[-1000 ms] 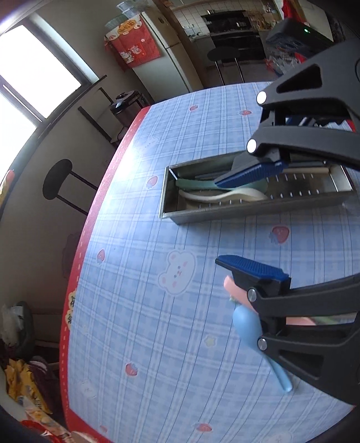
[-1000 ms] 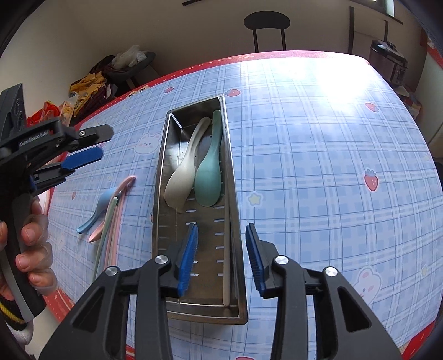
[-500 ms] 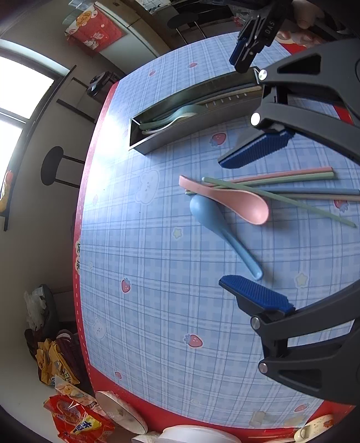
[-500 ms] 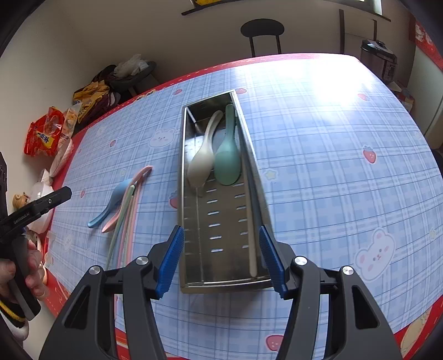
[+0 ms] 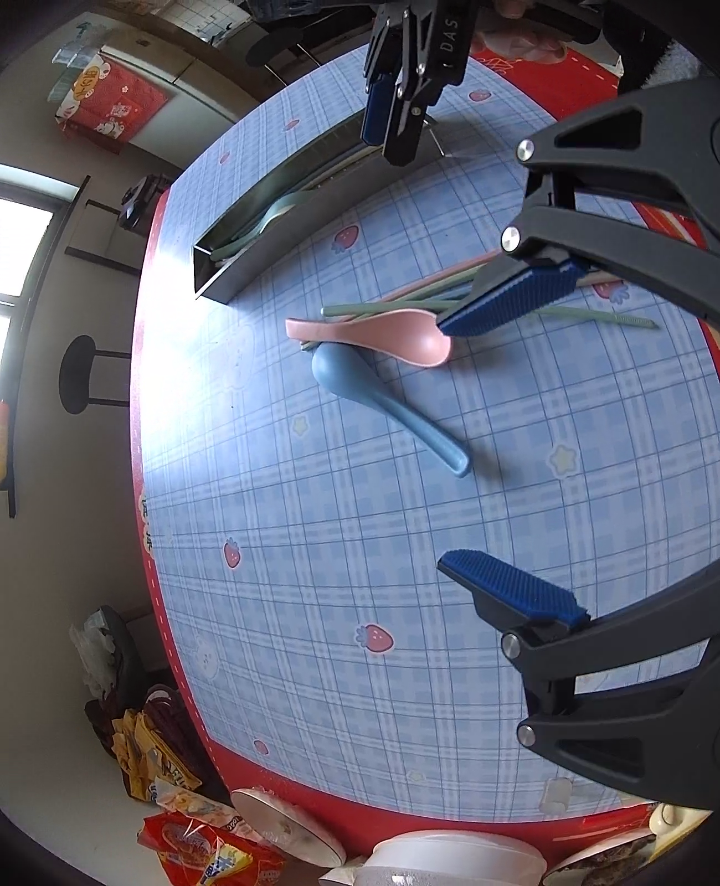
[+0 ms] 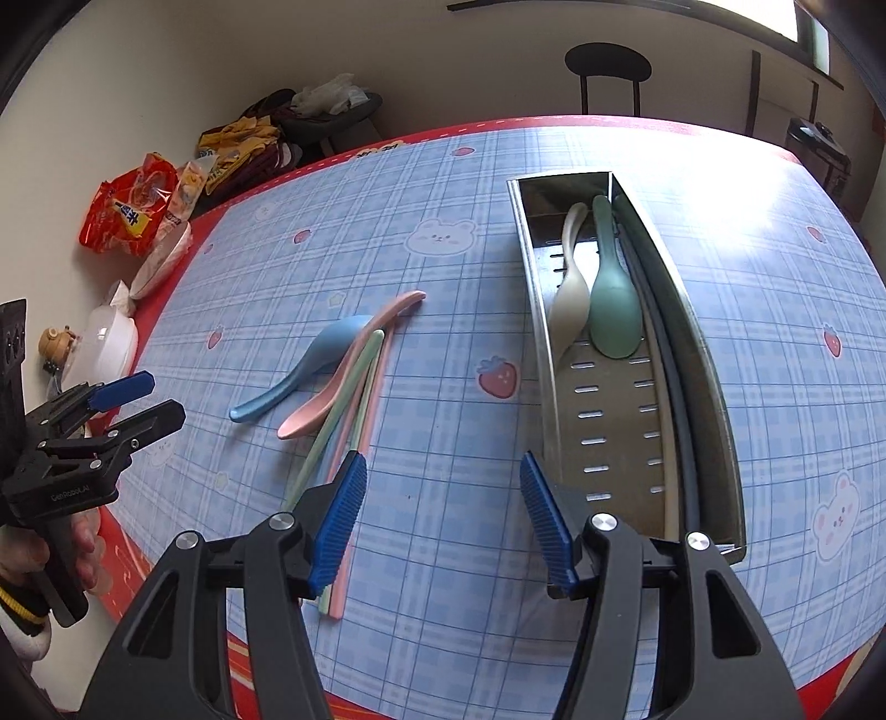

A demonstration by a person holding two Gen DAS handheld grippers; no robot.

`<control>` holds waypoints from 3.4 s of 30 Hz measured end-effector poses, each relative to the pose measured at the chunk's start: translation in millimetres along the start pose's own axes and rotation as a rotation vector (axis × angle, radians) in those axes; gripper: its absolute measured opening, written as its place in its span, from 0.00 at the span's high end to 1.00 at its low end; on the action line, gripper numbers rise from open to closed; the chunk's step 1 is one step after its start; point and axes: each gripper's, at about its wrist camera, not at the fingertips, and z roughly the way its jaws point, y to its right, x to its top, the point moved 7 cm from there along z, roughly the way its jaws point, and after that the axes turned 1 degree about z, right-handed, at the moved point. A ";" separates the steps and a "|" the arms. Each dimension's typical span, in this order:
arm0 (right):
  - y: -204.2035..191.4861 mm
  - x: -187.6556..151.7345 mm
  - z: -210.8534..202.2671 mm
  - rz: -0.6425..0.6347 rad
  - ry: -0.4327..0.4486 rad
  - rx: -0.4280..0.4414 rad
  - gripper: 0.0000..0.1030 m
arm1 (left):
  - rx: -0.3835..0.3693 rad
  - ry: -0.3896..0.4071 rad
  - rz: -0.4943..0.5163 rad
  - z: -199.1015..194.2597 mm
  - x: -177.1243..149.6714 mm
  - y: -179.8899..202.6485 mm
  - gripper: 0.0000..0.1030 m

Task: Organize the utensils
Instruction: 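Move both tools back over the utensil pile, then grasp a green chopstick with the left tool while the right tool grasps a pink chopstick, then carry the green and pink chopsticks into the steel caddy with both tools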

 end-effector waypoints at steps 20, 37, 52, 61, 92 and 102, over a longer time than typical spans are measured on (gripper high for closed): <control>-25.0 -14.4 37.7 -0.089 -0.117 0.002 0.62 | -0.202 -0.068 0.047 47.1 -45.9 64.2 0.62; -46.9 -7.3 77.5 -0.191 -0.166 -0.008 0.77 | -0.210 -0.088 -0.022 62.5 -43.6 58.4 0.62; -46.8 -15.1 72.3 -0.249 -0.191 -0.099 0.92 | -0.214 -0.086 -0.054 58.5 -48.3 53.0 0.62; -17.5 -25.6 61.5 -0.070 -0.205 -0.036 0.94 | -0.243 -0.108 -0.019 61.0 -49.4 64.9 0.81; -14.5 -30.6 57.8 -0.037 -0.162 0.002 0.94 | -0.178 -0.086 -0.005 57.8 -34.9 75.3 0.90; -19.9 -26.4 60.7 -0.067 -0.198 -0.064 0.95 | -0.174 -0.012 -0.157 15.1 -51.5 43.7 0.90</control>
